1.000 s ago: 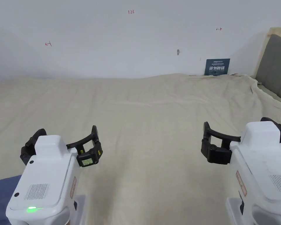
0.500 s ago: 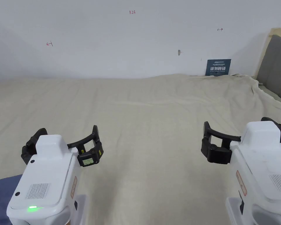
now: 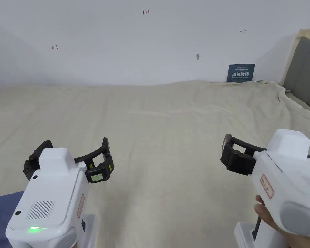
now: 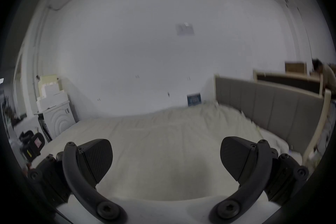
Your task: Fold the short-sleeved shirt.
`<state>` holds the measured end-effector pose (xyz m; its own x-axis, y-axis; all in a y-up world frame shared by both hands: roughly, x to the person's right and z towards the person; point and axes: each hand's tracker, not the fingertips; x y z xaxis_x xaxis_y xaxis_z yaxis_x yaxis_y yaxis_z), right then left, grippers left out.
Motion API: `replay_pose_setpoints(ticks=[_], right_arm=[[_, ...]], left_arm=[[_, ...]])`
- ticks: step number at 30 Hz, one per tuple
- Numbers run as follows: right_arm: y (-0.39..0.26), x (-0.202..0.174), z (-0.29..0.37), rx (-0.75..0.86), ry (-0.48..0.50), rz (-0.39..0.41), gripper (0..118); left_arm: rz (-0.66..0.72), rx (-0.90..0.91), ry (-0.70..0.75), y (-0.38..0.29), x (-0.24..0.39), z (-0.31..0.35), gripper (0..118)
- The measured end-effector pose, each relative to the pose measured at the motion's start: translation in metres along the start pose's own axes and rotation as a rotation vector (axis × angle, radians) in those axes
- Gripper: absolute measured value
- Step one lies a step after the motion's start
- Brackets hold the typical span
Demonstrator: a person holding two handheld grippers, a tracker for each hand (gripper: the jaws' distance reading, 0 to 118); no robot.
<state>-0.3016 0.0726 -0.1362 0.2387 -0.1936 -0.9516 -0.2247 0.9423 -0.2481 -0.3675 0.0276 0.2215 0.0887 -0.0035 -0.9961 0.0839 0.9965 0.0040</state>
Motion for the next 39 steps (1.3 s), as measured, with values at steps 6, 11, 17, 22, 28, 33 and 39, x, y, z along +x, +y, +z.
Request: replay_pose_setpoints(ticks=[6, 11, 17, 22, 28, 33, 39], right_arm=[[0.01, 0.0, -0.009, -0.224, -0.086, -0.07, 117], [0.017, -0.005, -0.008, -0.266, -0.123, -0.058, 117], [0.013, -0.005, -0.013, -0.247, -0.137, -0.036, 116], [0.01, -0.003, -0.013, -0.224, -0.116, -0.021, 116], [0.007, -0.005, -0.011, -0.135, -0.11, 0.014, 116], [-0.001, -0.003, -0.003, 0.039, -0.013, 0.046, 116], [-0.009, -0.007, 0.001, 0.153, -0.007, 0.11, 116]], left_arm=[[-0.004, 0.003, -0.004, 0.002, 0.001, -0.002, 118], [-0.002, 0.002, -0.013, 0.001, 0.003, -0.003, 118], [-0.001, 0.003, -0.013, 0.001, 0.004, -0.004, 118], [0.001, 0.001, -0.014, 0.0, 0.004, -0.005, 118], [0.002, 0.003, -0.015, 0.001, 0.005, -0.005, 118], [-0.005, 0.007, -0.016, 0.002, 0.006, -0.005, 118], [-0.005, 0.009, -0.014, 0.002, 0.006, -0.005, 118]])
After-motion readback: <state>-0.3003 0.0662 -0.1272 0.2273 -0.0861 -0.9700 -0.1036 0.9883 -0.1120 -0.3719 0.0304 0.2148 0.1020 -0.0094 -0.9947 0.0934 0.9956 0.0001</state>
